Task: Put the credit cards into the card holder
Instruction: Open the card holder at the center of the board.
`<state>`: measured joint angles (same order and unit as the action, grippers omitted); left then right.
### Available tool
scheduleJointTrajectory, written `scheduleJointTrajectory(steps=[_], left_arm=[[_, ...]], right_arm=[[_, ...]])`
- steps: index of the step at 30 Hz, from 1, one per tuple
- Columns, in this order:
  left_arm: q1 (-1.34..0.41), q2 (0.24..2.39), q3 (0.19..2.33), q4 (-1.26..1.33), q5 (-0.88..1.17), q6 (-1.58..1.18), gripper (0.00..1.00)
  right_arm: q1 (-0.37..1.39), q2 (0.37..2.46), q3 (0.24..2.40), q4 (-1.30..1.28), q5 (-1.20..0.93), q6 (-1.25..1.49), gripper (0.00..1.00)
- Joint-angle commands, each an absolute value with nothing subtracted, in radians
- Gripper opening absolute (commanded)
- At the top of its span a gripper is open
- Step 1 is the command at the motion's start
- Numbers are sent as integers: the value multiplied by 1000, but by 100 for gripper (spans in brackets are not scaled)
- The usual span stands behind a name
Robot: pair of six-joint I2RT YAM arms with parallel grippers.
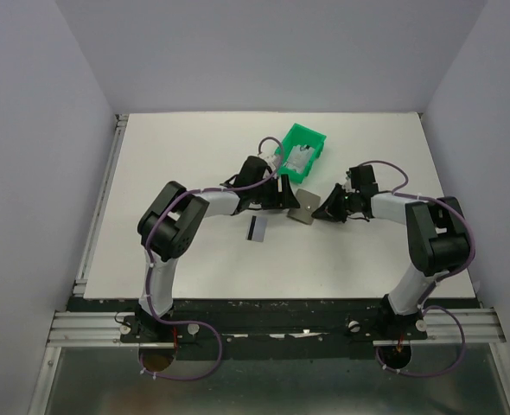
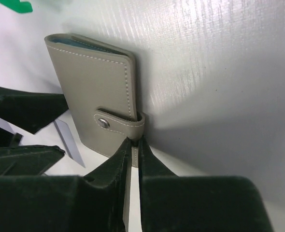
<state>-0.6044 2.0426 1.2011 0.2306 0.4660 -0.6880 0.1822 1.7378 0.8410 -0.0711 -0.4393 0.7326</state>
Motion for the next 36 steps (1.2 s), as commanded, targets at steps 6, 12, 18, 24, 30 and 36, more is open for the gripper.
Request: scheduleJointTrajectory(steps=[6, 12, 18, 24, 30, 36], left_arm=[[-609, 2083, 1151, 339, 528, -770, 74], [-611, 2118, 1167, 365, 564, -795, 73], [-612, 2122, 1149, 422, 609, -813, 59], [-612, 2115, 1117, 505, 641, -854, 41], [-612, 2045, 1071, 520, 623, -845, 0], [-630, 1863, 1032, 395, 514, -730, 0]], right_arm=[[179, 1730, 785, 61, -515, 782, 0], [175, 1741, 787, 83, -552, 796, 0], [173, 1743, 788, 92, -571, 796, 0], [175, 1727, 788, 92, -586, 770, 0], [175, 1634, 802, 3, -523, 712, 11], [173, 1459, 830, -167, -463, 618, 42]])
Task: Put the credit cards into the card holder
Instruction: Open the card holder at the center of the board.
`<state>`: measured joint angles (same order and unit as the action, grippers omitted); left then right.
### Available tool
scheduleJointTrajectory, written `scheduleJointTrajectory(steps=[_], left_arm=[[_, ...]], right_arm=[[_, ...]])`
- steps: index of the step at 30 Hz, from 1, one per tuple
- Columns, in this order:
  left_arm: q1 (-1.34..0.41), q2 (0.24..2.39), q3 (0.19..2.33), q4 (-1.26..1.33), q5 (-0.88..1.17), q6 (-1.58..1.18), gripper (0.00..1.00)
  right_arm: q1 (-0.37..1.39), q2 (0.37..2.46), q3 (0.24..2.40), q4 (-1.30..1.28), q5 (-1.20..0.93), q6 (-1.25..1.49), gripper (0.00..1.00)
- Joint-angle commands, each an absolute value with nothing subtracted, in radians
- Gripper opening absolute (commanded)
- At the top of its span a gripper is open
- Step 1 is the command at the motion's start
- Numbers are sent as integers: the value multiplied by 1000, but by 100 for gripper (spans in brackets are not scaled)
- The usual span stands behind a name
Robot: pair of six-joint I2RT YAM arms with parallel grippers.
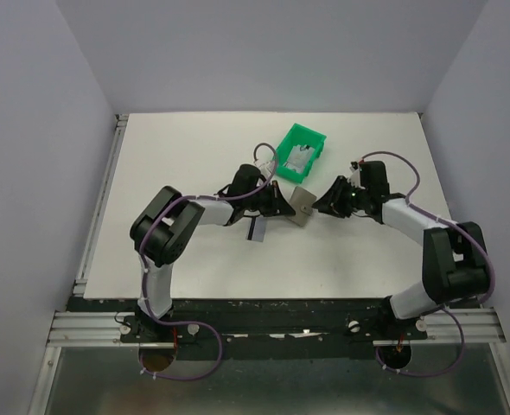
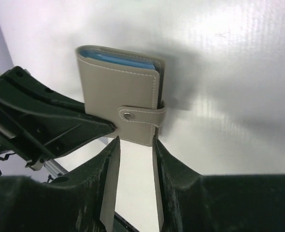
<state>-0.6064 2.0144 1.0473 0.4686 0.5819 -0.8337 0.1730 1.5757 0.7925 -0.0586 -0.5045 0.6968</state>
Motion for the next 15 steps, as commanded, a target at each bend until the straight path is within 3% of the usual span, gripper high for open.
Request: scheduleJointTrajectory(steps=[1, 9, 15], left_arm=[[-637, 1832, 1032, 361, 491, -697, 0], [-747, 1652, 1118, 25, 244, -516, 0], [-857, 1612, 1176, -123, 46, -485, 0]], right_arm=[[175, 1425, 841, -196, -457, 600, 43], [215, 1211, 922, -406, -405, 549, 47], [270, 1140, 914, -431, -373, 604, 59]])
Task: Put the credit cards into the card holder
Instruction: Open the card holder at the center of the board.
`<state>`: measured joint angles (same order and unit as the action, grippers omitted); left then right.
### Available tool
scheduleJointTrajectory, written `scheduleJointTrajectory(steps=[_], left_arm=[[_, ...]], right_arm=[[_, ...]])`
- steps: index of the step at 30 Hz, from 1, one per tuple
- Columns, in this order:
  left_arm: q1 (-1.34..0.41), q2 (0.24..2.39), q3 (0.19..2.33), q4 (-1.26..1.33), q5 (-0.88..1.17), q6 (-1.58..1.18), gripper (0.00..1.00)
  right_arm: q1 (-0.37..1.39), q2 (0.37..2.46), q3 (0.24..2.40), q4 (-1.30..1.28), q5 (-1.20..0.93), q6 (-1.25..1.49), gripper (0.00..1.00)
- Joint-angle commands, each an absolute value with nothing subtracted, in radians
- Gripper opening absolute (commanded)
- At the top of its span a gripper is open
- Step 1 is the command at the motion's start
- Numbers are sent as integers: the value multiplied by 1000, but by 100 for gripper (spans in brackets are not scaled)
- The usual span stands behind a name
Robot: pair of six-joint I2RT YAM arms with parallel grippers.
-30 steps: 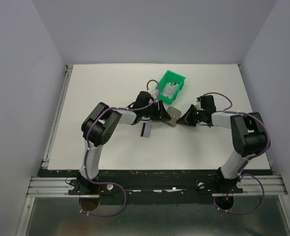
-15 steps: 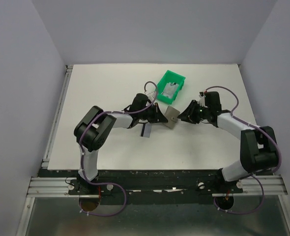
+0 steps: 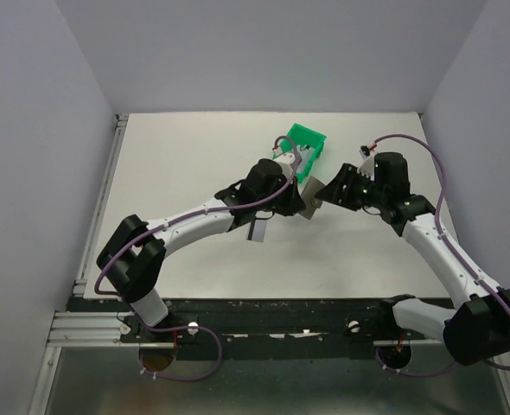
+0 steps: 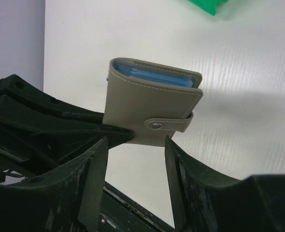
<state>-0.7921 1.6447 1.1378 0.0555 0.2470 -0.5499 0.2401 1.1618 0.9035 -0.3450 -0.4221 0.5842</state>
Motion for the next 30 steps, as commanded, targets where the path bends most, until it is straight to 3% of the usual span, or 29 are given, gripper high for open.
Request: scheduleJointTrajectory(steps=[1, 13, 30], left_arm=[[-877, 1609, 1184, -136, 11, -482, 0], [-919, 1563, 1223, -172, -104, -494, 0], [-945, 1582, 1259, -166, -63, -499, 0]], right_arm=[[276, 1135, 914, -439, -362, 610, 60], [281, 1132, 884, -456, -345, 638, 61], [298, 1180, 874, -394, -383, 680, 61]])
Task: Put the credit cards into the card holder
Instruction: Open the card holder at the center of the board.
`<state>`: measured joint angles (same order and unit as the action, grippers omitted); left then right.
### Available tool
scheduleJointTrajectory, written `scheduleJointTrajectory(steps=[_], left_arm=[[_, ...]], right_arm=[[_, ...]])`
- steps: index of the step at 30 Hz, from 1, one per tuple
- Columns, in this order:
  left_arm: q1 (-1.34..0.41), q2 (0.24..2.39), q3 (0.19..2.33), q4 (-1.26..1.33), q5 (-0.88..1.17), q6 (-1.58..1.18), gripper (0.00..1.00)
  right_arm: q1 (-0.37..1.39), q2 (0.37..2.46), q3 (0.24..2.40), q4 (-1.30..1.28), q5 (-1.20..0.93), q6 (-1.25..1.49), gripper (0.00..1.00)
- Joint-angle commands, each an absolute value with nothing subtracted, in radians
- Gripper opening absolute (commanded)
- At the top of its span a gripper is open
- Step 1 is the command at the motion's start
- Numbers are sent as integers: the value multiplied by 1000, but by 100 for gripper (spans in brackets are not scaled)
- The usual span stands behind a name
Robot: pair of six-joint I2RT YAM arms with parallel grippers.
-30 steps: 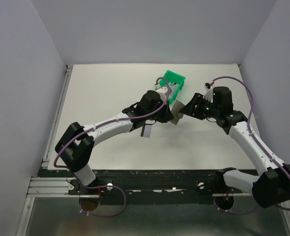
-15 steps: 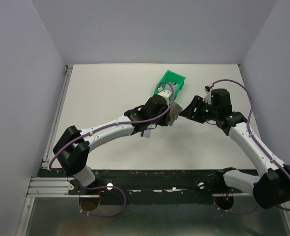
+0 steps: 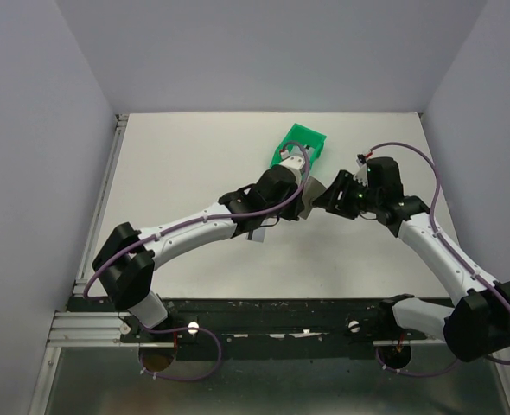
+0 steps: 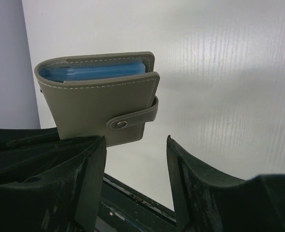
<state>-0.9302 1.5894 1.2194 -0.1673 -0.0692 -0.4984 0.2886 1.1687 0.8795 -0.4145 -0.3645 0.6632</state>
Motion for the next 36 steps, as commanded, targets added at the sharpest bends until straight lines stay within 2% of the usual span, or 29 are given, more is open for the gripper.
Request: scheduleJointTrajectory(steps=[1, 18, 36], left_arm=[[-948, 1585, 1261, -166, -60, -499, 0], [-977, 1597, 1269, -141, -17, -497, 0], [-979, 1545, 1250, -155, -127, -477, 0]], right_arm=[[296, 1181, 874, -393, -382, 683, 61], [304, 1209, 868, -380, -370, 689, 60], [307, 1272, 914, -640, -48, 632, 48]])
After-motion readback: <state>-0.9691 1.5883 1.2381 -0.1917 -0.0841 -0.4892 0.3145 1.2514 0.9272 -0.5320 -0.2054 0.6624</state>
